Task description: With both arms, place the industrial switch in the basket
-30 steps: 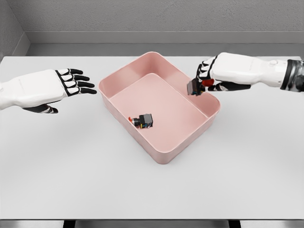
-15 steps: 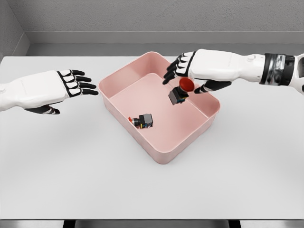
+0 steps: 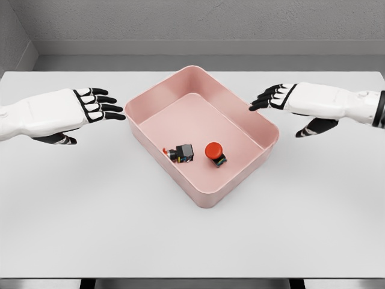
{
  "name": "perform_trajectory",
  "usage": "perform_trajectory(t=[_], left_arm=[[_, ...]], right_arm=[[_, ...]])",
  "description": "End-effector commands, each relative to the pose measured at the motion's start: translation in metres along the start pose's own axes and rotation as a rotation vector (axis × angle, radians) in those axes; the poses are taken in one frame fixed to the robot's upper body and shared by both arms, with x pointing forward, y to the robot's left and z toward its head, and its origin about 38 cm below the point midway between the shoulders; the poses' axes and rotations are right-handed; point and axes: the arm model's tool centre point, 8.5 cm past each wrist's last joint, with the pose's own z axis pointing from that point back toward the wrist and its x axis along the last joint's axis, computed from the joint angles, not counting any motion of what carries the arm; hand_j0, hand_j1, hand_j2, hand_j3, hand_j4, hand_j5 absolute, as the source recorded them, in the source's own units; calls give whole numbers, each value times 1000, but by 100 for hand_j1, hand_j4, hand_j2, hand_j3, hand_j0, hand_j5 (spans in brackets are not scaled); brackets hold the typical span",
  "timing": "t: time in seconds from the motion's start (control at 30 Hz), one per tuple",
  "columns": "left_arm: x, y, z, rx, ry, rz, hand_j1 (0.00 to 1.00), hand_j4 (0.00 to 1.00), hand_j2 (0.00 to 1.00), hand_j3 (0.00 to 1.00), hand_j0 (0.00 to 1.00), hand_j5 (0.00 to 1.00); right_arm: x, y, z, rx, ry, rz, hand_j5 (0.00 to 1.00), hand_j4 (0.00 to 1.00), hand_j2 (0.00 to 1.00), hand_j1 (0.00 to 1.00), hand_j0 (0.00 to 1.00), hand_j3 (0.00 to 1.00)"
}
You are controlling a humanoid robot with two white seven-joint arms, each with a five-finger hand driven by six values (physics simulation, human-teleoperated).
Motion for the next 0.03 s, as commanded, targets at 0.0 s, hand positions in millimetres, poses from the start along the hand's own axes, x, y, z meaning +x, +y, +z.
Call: perform_trajectory(t=[0.0], left_arm=[[0,1,0,5,0,5,100,100,100,100,100,100]], right_arm=[[-14,-21,32,-43,82,24,100,100,100,100,100,100]])
